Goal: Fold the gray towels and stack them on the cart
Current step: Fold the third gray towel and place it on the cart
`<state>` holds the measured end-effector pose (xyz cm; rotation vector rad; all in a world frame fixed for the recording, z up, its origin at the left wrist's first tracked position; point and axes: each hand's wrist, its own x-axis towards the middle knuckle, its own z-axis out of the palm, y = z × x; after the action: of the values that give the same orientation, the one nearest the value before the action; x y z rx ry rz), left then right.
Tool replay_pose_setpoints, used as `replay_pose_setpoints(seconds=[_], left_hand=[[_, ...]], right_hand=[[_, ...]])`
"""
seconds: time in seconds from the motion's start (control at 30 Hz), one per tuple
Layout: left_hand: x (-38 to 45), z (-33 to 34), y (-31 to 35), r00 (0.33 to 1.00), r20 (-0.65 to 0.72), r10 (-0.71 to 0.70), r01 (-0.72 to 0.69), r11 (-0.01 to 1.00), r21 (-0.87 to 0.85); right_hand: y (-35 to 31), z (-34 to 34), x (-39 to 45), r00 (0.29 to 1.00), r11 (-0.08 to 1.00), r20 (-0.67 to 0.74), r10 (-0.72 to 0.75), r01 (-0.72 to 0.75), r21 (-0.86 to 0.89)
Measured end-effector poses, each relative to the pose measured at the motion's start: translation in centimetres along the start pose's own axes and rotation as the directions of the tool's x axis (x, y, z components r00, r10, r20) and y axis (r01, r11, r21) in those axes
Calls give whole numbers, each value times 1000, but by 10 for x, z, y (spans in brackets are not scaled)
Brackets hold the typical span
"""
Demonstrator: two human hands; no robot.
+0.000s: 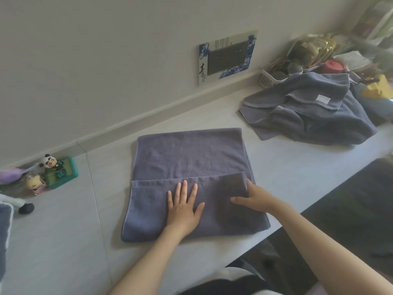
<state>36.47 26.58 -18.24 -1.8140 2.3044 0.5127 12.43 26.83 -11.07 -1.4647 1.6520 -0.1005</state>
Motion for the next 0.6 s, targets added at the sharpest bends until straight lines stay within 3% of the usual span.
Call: replay_pose_setpoints(seconds=[0.13, 0.23, 0.3, 0.37, 0.43, 0.5, 0.6], left_hand=[[-3, -3, 4, 1000, 16, -24, 24, 1000, 12], [-3, -4, 7, 999, 18, -30, 30, 999, 18], [-4, -4, 7, 999, 23, -30, 29, 999, 30], [-4, -4, 7, 999, 26, -29, 28, 999, 36], [-3, -4, 8, 999, 30, -32, 31, 999, 33], [-3, -4, 7, 999, 31, -43, 42, 999, 31], [-4, -3, 4, 998, 35, -55, 54, 998, 35]], right_hand=[[11, -7, -23, 957, 979, 210, 202, -190, -75], [14, -6, -38, 922, 941, 247, 298, -239, -240], [15, -2, -45, 920, 933, 229, 318, -262, -246], [14, 5, -50, 950, 954, 154, 272, -245, -170], [17, 15, -50, 982, 981, -14, 189, -190, -35], [18, 23, -52, 975, 981, -141, 172, -156, 116], [27, 35, -58, 954, 979, -221, 202, -193, 61]])
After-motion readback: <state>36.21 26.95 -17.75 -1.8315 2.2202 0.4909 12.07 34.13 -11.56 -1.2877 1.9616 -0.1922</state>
